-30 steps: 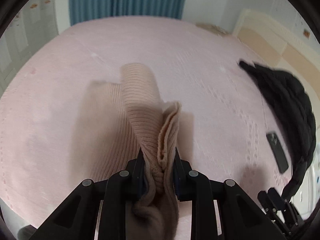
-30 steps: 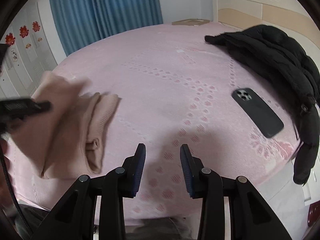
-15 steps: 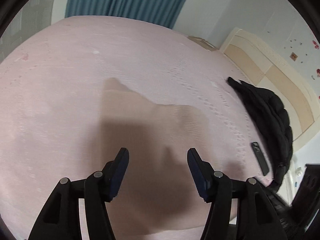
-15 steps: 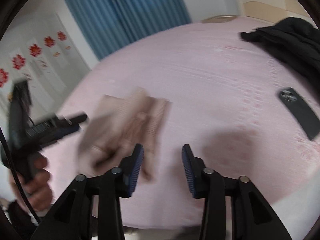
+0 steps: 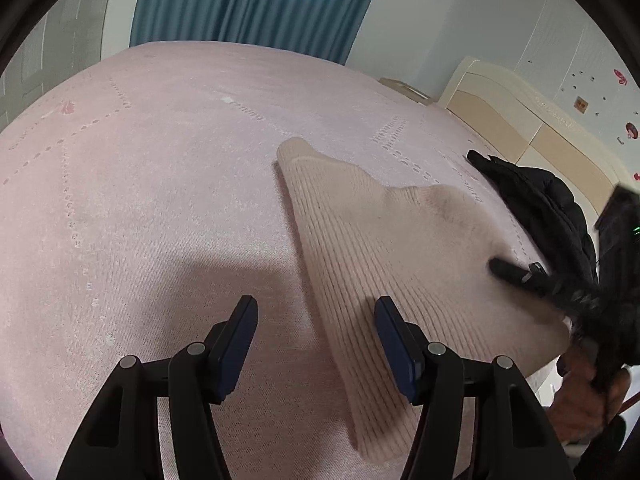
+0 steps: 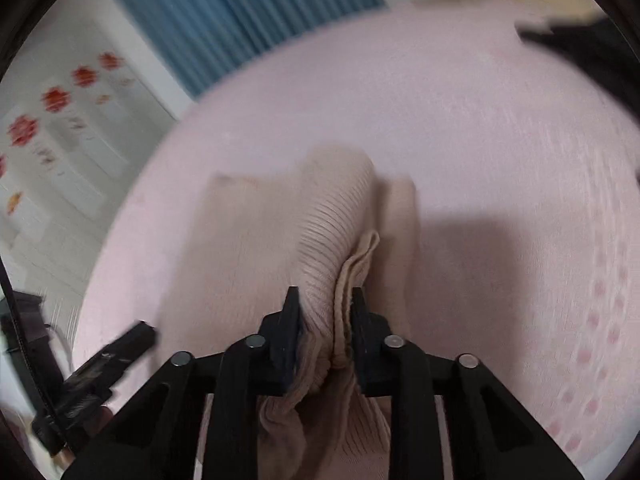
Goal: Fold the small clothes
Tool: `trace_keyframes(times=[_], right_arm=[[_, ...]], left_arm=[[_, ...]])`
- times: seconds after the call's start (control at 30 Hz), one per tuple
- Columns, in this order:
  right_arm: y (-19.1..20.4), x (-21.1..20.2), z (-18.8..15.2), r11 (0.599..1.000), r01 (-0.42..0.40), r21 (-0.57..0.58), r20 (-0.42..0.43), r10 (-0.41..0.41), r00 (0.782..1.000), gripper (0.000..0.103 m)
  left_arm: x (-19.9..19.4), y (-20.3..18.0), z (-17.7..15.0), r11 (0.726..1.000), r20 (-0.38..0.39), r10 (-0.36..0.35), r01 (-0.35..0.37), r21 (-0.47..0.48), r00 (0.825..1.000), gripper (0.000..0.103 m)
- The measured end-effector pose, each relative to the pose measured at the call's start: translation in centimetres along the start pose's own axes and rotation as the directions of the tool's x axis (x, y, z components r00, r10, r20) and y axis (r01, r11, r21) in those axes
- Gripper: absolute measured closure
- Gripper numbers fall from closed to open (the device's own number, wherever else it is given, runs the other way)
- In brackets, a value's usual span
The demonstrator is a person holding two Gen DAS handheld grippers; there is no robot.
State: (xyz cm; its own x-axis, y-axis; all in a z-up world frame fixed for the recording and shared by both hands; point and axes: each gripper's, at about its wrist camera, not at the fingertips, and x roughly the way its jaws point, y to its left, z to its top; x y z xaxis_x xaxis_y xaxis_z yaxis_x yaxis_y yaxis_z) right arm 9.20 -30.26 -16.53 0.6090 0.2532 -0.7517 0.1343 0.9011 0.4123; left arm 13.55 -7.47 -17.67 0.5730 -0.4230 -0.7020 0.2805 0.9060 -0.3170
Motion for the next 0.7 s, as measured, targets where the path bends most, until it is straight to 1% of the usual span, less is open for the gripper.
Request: trace_keyframes(times=[0.03, 0.07, 0.1, 0.13, 0.17, 0.2, 0.23, 0.27, 0.3, 0.33, 0.37, 0.43, 0.5, 0.53, 0.57, 0.6, 0.63, 0.67, 0.7], right_arm=[[0.4, -1.2, 0.3, 0.998, -0.043, -0.050, 0.054, 0.046, 0.997, 0.083], [0.5, -1.9, 0.4, 0.995, -0.071, -0.070, 0.086, 0.077, 0.993, 0.083], [0.2, -2.4, 0.6, 0.993, -0.092, -0.074, 0.106, 0.099, 0.989, 0.083], [-0.1, -2.3, 0.7, 0.994, -0.083, -0.070, 0.106, 0.090, 0.990, 0.083], [-0.6, -1.7, 0.7, 0.997, -0.044, -0.067, 0.084, 0.049, 0.995, 0.083], [-1.3, -0.3, 0.6, 0.998, 0.026, -0.063, 0.034, -0.024, 0.999, 0.083], [-1.9, 0.8, 0.4, 0.996, 0.076, -0.055, -0.004, -0.077, 0.997, 0.084], [-2.4, 1.6, 0.0, 0.993, 0.105, -0.046, -0.028, -0.106, 0.994, 0.084], [-2.7, 1.5, -0.1, 0.994, 0.104, -0.042, -0.018, -0.105, 0.994, 0.084], [-2.6, 1.3, -0.1, 0.994, 0.099, -0.046, -0.015, -0.099, 0.995, 0.081], [-2.4, 1.0, 0.2, 0.994, 0.097, -0.053, -0.022, -0.098, 0.995, 0.070], [-2.6, 1.1, 0.5, 0.995, 0.091, -0.040, -0.032, -0.092, 0.995, 0.055], [-3.5, 1.8, 1.0, 0.999, 0.043, -0.001, -0.056, -0.043, 0.997, 0.049], [-4.2, 2.5, 1.3, 0.999, -0.004, 0.043, -0.084, 0.008, 0.996, 0.045], [-5.0, 3.2, 1.6, 0.996, -0.044, 0.080, -0.105, 0.053, 0.993, 0.044], [-5.6, 4.3, 1.7, 0.988, -0.088, 0.125, -0.130, 0.104, 0.986, 0.043], [-5.9, 5.1, 1.8, 0.981, -0.114, 0.156, -0.146, 0.137, 0.980, 0.041], [-6.4, 6.2, 2.0, 0.969, -0.149, 0.197, -0.164, 0.183, 0.970, 0.038], [-6.7, 6.7, 1.8, 0.962, -0.167, 0.214, -0.172, 0.205, 0.963, 0.037]], left_arm=[[0.0, 0.1, 0.0, 1.000, 0.003, -0.018, 0.018, -0.011, 1.000, 0.045], [-0.1, 0.4, 0.1, 0.998, 0.001, -0.052, 0.052, -0.033, 0.999, 0.045], [-0.3, 0.6, 0.3, 0.996, -0.002, -0.075, 0.075, -0.049, 0.997, 0.045], [-0.4, 0.7, 0.5, 0.992, 0.000, -0.107, 0.106, -0.068, 0.994, 0.045], [-0.5, 0.9, 0.6, 0.987, 0.007, -0.134, 0.134, -0.084, 0.991, 0.045], [-0.5, 1.2, 0.7, 0.984, 0.012, -0.147, 0.148, -0.098, 0.989, 0.045], [-0.5, 1.4, 0.6, 0.983, 0.013, -0.150, 0.150, -0.106, 0.989, 0.045], [-0.5, 1.6, 0.7, 0.982, 0.014, -0.152, 0.152, -0.115, 0.988, 0.045], [-0.4, 1.8, 0.6, 0.981, 0.013, -0.153, 0.154, -0.122, 0.988, 0.045], [-0.3, 2.0, 0.6, 0.980, 0.012, -0.153, 0.153, -0.130, 0.988, 0.045], [-0.2, 2.1, 0.6, 0.979, 0.011, -0.153, 0.153, -0.137, 0.988, 0.045], [0.1, 2.4, 0.5, 0.977, 0.008, -0.151, 0.151, -0.150, 0.988, 0.045], [0.4, 2.7, 0.5, 0.976, 0.008, -0.148, 0.148, -0.158, 0.989, 0.045], [0.4, 2.8, 0.5, 0.976, 0.009, -0.151, 0.150, -0.161, 0.989, 0.045], [0.5, 2.9, 0.5, 0.974, 0.011, -0.154, 0.154, -0.163, 0.988, 0.045], [0.5, 3.0, 0.7, 0.974, 0.013, -0.155, 0.155, -0.163, 0.988, 0.045], [0.5, 3.1, 0.7, 0.974, 0.018, -0.156, 0.157, -0.162, 0.988, 0.045], [0.6, 3.3, 0.8, 0.975, 0.022, -0.156, 0.157, -0.160, 0.988, 0.045], [0.6, 3.3, 1.0, 0.975, 0.027, -0.154, 0.157, -0.158, 0.988, 0.045]])
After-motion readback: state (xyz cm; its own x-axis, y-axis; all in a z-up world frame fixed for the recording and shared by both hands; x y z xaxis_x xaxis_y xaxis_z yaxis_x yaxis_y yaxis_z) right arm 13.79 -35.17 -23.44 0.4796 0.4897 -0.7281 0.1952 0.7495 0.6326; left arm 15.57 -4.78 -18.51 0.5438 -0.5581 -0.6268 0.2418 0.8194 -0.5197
